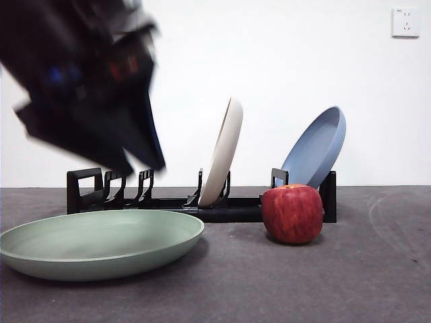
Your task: Take the green plate from the plate rack,put the plate on the table,take the apple from the table,put the apple in the plate
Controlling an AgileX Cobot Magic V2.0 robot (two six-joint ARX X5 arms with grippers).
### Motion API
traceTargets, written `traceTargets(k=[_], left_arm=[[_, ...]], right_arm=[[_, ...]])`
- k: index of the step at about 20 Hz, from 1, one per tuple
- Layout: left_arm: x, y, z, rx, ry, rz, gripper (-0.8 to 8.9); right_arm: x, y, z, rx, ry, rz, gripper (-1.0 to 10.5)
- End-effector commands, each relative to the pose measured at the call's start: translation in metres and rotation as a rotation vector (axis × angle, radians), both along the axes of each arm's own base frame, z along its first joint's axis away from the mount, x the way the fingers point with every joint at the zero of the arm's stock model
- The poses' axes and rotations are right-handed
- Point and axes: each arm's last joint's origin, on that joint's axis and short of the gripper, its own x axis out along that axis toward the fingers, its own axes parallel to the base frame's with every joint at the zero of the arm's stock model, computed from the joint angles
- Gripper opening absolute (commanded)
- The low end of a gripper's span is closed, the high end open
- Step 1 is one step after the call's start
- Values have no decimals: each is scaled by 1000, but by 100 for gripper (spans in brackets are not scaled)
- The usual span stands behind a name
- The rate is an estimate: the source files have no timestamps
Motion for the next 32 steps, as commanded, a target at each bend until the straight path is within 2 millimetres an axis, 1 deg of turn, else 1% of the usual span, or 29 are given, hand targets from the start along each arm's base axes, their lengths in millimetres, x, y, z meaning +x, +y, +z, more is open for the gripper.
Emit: traceTargets(k=[1, 4, 6, 8, 10, 11, 13, 15, 16, 18, 22, 26, 32], left_arm=[[-11, 11, 44, -116, -90, 4, 225], [-32, 36, 106, -233, -223, -3, 225], [-48, 54, 140, -272, -294, -17, 225], [-67, 76, 167, -269, -334, -11, 225], [-83, 96, 184, -219, -346, 15, 225], [-90, 105, 189, -194, -344, 35, 225], [-103, 123, 196, -137, -346, 81, 225], [-112, 135, 197, -94, -354, 124, 225], [-116, 140, 197, -80, -356, 140, 225], [-119, 144, 196, -71, -349, 141, 225], [-122, 147, 192, -53, -318, 150, 226], [-122, 147, 190, -35, -301, 148, 226], [-122, 147, 190, -35, -300, 146, 225]], right_arm=[[-3, -1, -4, -60, 13, 35, 533], [-11, 2, -13, -142, 95, 75, 533], [-16, 6, -17, -209, 130, 82, 533], [-21, 12, -22, -276, 159, 90, 533], [-23, 21, -29, -324, 174, 112, 533], [-23, 25, -35, -339, 184, 124, 533], [-22, 35, -55, -359, 214, 135, 533], [-18, 45, -79, -363, 234, 127, 533], [-16, 50, -92, -362, 235, 118, 533], [-13, 56, -109, -354, 225, 103, 533], [-4, 70, -138, -332, 197, 78, 533], [8, 84, -158, -358, 173, 62, 533], [34, 105, -186, -371, 171, 33, 533]])
